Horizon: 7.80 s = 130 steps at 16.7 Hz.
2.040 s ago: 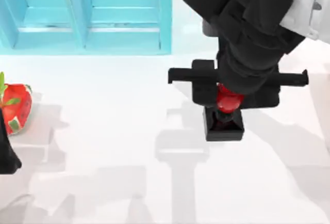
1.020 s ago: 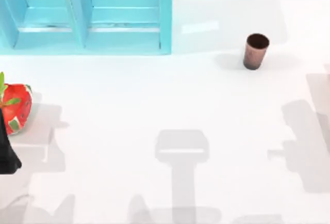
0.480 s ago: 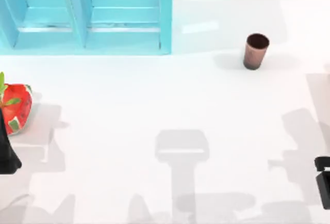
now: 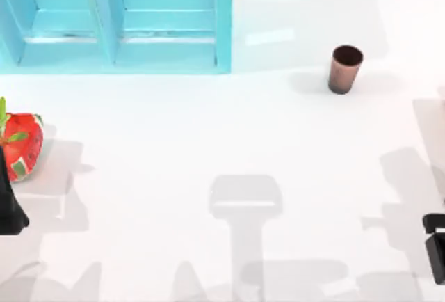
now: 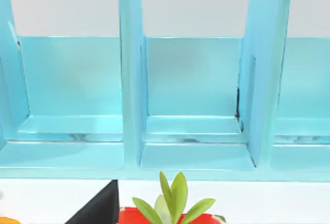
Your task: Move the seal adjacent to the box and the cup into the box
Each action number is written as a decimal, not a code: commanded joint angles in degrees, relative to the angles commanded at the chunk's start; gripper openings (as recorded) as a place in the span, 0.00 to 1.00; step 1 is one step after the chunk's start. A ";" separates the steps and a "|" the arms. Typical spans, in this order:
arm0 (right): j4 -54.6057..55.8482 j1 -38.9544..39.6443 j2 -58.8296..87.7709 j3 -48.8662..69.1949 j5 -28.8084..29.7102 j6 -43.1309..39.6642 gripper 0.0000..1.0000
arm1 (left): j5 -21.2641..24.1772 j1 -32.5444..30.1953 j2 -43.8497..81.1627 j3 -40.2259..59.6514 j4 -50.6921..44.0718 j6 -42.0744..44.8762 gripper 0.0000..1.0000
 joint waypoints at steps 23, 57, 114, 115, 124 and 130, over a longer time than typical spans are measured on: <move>-4.18 0.07 0.52 4.27 -0.12 -0.12 1.00 | 0.00 0.00 0.00 0.00 0.00 0.00 1.00; -26.11 -4.50 79.64 102.68 4.47 -3.72 1.00 | 0.00 0.00 0.00 0.00 0.00 0.00 1.00; -34.32 -14.68 89.06 120.83 2.87 -14.00 0.00 | 0.00 0.00 0.00 0.00 0.00 0.00 1.00; -35.99 -15.48 89.20 122.63 2.74 -14.68 0.00 | 0.00 0.00 0.00 0.00 0.00 0.00 1.00; -36.92 -17.02 87.91 123.02 2.90 -15.58 0.00 | 0.00 0.00 0.00 0.00 0.00 0.00 1.00; -30.61 -24.89 76.23 107.23 4.52 -19.95 0.00 | 0.00 0.00 0.00 0.00 0.00 0.00 1.00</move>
